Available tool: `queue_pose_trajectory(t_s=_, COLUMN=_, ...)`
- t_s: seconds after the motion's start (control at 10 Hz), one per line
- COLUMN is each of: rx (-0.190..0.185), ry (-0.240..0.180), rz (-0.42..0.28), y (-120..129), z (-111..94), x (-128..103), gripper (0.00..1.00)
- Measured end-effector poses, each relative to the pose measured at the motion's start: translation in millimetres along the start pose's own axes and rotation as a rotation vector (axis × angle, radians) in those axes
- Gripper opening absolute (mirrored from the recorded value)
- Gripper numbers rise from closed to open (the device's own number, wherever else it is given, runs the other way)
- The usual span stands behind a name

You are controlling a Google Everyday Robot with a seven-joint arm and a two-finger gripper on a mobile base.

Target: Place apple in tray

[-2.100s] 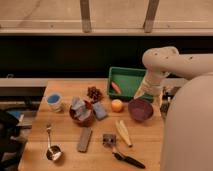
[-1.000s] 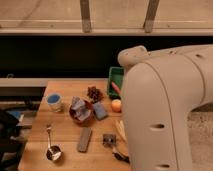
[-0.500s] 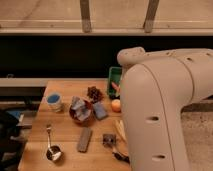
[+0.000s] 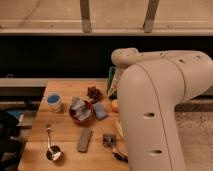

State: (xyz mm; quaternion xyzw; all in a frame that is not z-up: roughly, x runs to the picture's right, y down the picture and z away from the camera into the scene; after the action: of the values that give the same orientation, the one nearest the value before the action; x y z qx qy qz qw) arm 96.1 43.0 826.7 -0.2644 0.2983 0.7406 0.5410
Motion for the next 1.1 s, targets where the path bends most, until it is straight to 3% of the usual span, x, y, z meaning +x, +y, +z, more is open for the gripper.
queue_pose_trajectory(t_s=0.3, rx=-0.004, ry=0.013, rz=-0.012, y=3.9, z=5.5, x=1.2, gripper=0.74)
queue_pose_trajectory(t_s=0.7, rx=-0.008, ry=0.07, rz=-0.077, y=35.6, z=51.3, x=5.3, gripper=0.74)
queue_pose_trajectory(t_s=1.1, rx=-0.02, ry=0.108, rz=-0.1, y=41.9, z=69.7, x=8.3, gripper=0.74)
